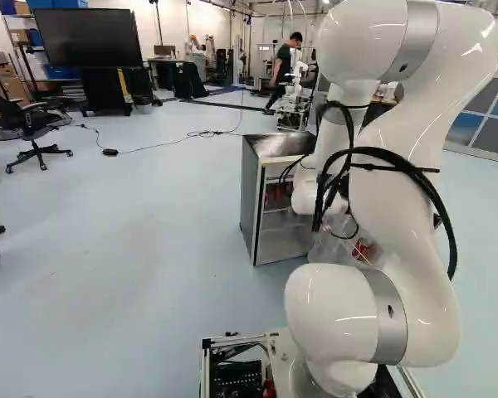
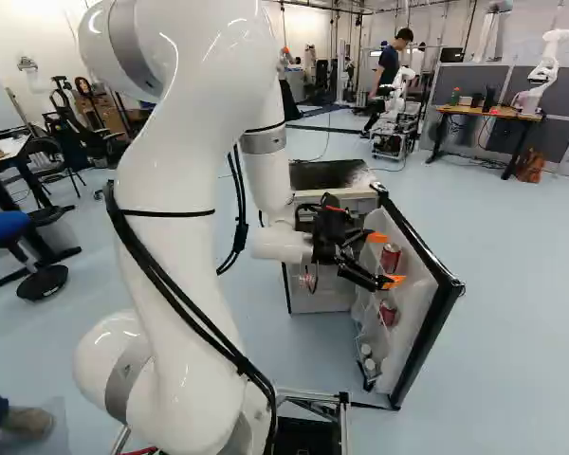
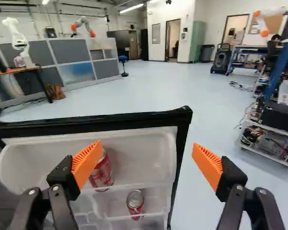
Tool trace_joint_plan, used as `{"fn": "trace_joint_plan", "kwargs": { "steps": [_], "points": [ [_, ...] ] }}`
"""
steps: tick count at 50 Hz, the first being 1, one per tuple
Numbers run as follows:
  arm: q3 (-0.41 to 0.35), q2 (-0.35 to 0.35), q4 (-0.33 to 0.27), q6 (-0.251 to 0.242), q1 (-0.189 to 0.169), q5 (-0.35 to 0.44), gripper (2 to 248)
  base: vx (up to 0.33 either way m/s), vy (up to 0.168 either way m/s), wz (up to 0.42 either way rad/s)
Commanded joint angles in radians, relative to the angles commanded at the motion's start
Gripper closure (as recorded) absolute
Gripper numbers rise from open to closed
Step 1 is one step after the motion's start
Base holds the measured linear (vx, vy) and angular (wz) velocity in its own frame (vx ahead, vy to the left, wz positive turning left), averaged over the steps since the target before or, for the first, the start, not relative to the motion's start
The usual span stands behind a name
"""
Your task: Grab a drink from the fridge
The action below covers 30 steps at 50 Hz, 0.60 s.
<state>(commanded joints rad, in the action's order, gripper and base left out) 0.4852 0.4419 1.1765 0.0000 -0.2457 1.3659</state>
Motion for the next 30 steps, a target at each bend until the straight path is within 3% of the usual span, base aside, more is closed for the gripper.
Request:
{"fn": "trace_joint_plan", "kwargs": {
  "steps": [30],
  "points": [
    [-0.199, -0.133, -0.315, 0.000, 0.053, -0.015, 3, 0.000, 0.000, 0.000]
  ]
}}
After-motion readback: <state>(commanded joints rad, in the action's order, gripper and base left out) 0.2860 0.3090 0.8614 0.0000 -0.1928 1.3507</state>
